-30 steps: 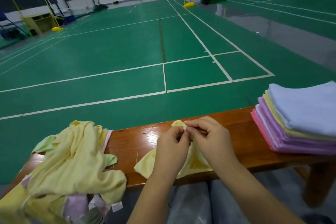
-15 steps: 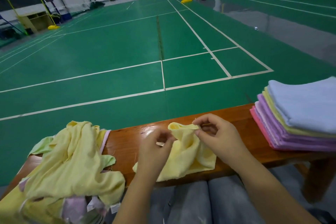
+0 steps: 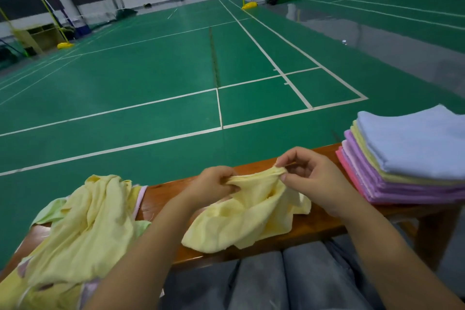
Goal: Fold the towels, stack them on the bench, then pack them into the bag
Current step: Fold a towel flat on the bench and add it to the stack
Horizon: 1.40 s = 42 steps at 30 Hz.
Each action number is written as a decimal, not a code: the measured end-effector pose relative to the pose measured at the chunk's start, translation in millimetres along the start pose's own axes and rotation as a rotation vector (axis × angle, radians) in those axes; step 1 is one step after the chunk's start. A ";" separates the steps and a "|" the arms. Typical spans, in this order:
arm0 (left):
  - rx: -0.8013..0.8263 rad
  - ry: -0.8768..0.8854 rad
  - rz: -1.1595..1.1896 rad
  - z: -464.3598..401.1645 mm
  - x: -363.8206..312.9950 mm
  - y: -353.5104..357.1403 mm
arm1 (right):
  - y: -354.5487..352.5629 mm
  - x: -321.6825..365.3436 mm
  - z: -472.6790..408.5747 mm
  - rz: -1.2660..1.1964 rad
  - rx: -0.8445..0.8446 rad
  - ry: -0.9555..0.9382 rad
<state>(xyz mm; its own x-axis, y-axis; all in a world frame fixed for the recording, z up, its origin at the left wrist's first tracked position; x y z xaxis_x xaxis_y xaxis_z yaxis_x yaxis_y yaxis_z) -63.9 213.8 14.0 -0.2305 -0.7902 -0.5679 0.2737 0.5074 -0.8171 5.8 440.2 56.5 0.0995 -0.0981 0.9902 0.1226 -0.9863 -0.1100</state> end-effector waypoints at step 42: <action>-0.591 0.296 0.699 37.2 -70.3 -143.1 | -48.9 126.1 -66.4 0.061 0.011 -0.291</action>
<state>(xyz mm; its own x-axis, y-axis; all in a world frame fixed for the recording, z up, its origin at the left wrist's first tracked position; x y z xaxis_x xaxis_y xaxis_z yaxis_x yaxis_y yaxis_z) -52.1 183.9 174.6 -0.4418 -0.1655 -0.8817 -0.0573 0.9860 -0.1564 -53.2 467.3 192.4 0.3859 -0.1133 0.9156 0.1185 -0.9781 -0.1710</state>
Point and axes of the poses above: each hand's wrist, its own z-axis away from the middle knuckle, its own y-axis out of the palm, x = y × z, the point moved 1 cm from there along -z, towards the middle knuckle, and after that the axes turned 3 degrees about -z, right-handed, at the moved point
